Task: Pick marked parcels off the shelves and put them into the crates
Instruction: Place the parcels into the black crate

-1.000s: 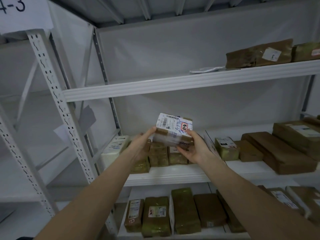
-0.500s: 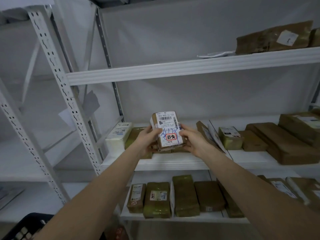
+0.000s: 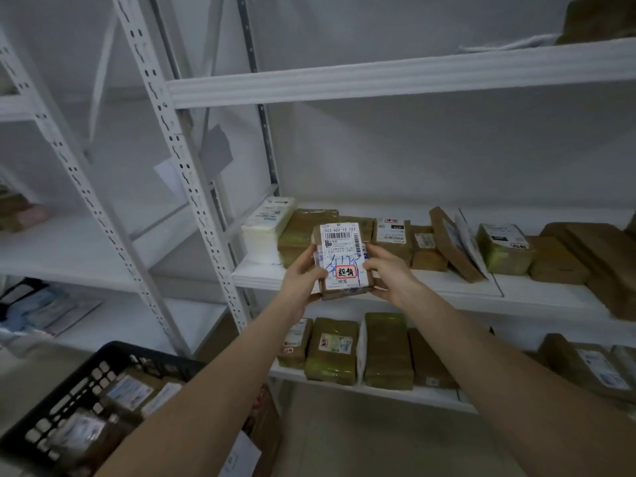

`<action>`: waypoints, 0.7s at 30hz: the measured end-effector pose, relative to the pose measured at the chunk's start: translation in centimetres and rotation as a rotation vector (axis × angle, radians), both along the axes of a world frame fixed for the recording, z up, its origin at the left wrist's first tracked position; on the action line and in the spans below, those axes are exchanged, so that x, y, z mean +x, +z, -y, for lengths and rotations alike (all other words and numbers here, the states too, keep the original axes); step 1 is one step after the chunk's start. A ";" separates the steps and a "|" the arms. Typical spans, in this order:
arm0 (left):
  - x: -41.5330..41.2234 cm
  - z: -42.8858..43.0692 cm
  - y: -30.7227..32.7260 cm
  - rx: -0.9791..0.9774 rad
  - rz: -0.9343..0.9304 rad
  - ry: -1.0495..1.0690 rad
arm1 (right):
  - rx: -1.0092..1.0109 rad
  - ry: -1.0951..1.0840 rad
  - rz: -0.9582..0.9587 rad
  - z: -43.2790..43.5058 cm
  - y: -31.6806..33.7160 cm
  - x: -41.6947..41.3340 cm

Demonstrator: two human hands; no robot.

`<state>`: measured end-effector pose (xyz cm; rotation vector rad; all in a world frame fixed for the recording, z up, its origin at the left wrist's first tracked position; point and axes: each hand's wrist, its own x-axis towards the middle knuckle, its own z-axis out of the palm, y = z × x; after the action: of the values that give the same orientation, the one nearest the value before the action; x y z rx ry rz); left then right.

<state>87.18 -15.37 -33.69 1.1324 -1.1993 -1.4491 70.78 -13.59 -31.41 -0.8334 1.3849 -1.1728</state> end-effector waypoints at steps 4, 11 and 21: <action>3.3 -1.2 -2.3 0.070 -0.021 0.135 | 0.062 0.086 -0.019 1.1 -2.3 3.5; 12.6 -5.0 -9.3 0.201 -0.047 0.368 | 0.145 0.328 -0.063 1.8 -9.4 14.2; 27.1 -5.0 -17.8 0.422 -0.120 0.595 | 0.234 0.646 -0.254 6.0 -19.0 30.8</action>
<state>114.29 -10.40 -51.46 1.5022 -0.4105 -1.2957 101.62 -19.60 -50.39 -1.1706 1.2769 -0.4109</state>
